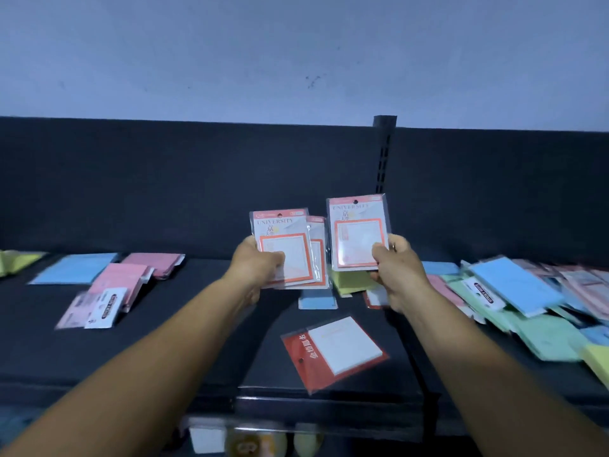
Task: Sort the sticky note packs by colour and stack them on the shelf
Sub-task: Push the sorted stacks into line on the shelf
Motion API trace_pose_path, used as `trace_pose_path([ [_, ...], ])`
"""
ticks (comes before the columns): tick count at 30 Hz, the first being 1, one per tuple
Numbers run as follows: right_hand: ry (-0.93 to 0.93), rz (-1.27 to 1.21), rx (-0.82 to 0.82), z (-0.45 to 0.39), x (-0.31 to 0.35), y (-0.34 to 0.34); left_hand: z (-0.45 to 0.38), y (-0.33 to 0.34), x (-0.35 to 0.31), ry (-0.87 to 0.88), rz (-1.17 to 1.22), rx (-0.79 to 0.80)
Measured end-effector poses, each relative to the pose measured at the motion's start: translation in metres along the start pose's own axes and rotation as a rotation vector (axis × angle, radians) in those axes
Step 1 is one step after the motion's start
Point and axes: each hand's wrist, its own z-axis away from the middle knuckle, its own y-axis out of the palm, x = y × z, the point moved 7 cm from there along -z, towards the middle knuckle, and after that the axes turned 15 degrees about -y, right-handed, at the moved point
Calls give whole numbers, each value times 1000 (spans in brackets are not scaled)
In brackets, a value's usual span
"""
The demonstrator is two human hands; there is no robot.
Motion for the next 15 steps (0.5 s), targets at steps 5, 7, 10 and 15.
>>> trace_pose_path([
  [5, 30, 98, 219, 2, 0, 62, -17, -50, -3, 11, -99, -108],
  [7, 31, 120, 293, 4, -1, 90, -24, -68, -3, -1, -98, -127],
  [10, 37, 145, 372, 8, -5, 130, -42, -93, 0, -42, -101, -138],
  [15, 76, 226, 402, 10, -22, 181, -67, -119, -2, -58, -176, -132],
])
